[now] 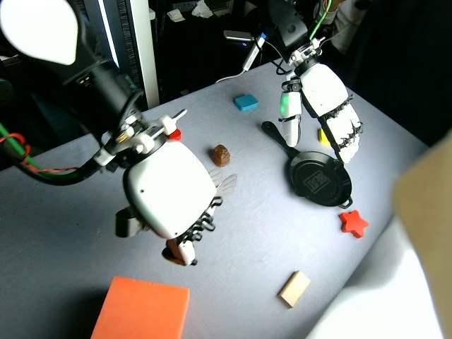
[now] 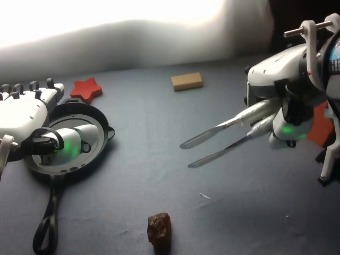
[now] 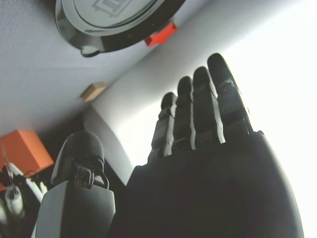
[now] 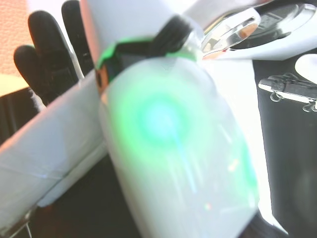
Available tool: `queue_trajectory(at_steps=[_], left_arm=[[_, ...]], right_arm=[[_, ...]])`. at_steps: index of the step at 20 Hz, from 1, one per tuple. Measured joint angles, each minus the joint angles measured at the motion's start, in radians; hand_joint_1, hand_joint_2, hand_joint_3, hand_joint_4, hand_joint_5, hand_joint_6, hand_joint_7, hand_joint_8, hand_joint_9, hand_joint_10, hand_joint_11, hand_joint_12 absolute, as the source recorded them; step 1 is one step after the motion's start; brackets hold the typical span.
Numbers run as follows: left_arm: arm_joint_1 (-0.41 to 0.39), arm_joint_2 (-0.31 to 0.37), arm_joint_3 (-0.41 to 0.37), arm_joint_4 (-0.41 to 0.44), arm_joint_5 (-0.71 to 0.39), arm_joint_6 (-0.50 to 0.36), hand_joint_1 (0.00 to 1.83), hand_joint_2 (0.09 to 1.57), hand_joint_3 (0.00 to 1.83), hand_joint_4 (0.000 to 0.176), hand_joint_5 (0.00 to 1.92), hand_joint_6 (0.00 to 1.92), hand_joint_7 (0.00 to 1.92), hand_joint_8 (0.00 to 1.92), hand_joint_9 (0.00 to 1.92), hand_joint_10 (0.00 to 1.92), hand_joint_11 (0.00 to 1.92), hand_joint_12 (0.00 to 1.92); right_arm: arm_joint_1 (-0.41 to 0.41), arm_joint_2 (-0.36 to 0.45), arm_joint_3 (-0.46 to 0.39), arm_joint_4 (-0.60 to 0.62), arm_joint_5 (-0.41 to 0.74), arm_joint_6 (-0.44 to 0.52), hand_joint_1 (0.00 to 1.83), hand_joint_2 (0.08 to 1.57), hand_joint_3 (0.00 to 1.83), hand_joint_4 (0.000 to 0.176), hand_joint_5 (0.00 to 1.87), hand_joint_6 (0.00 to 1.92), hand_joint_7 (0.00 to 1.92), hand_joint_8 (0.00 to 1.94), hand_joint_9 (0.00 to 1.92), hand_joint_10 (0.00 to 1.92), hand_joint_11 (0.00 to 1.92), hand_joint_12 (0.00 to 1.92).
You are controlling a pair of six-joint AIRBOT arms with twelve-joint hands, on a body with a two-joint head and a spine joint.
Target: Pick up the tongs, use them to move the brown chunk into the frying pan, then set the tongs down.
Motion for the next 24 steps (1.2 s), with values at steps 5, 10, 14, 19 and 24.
queue_trajectory(at_steps=[5, 10, 14, 19, 24], left_arm=[[0.011, 0.0, 0.011, 0.0, 0.002, -0.011, 0.01, 1.28, 0.0, 0.043, 0.02, 0.0, 0.11, 0.0, 0.12, 0.0, 0.0, 0.5], [0.022, 0.0, 0.034, 0.006, 0.001, -0.025, 0.03, 1.28, 0.0, 0.044, 0.05, 0.01, 0.13, 0.0, 0.13, 0.0, 0.0, 0.53], [0.024, 0.0, 0.047, 0.0, -0.001, -0.029, 0.03, 1.28, 0.0, 0.048, 0.06, 0.0, 0.13, 0.0, 0.14, 0.0, 0.0, 0.55], [0.026, 0.0, 0.064, 0.003, 0.003, -0.029, 0.03, 1.28, 0.0, 0.041, 0.04, 0.01, 0.11, 0.0, 0.13, 0.0, 0.0, 0.53], [0.033, 0.0, 0.08, 0.002, 0.005, -0.03, 0.0, 1.27, 0.0, 0.046, 0.02, 0.0, 0.11, 0.0, 0.12, 0.0, 0.0, 0.53]], right_arm=[[0.002, 0.001, -0.036, 0.064, -0.05, 0.039, 1.13, 1.18, 0.0, 0.0, 0.84, 1.18, 1.07, 0.0, 1.04, 0.0, 0.51, 1.22], [-0.002, -0.017, -0.13, -0.022, -0.078, 0.177, 1.19, 1.11, 0.0, 0.0, 0.76, 0.65, 1.05, 0.01, 1.03, 0.01, 0.5, 1.19], [-0.002, -0.04, -0.126, -0.041, -0.101, 0.237, 1.13, 1.18, 0.0, 0.0, 0.84, 1.18, 1.06, 0.01, 1.04, 0.01, 0.51, 1.21], [-0.006, -0.08, -0.127, -0.041, -0.105, 0.275, 1.13, 1.18, 0.0, 0.0, 0.84, 1.19, 1.06, 0.01, 1.03, 0.01, 0.49, 1.23], [-0.006, -0.09, -0.143, -0.042, -0.123, 0.287, 1.17, 1.11, 0.0, 0.0, 0.81, 0.39, 1.04, 0.01, 1.01, 0.01, 0.5, 1.2]])
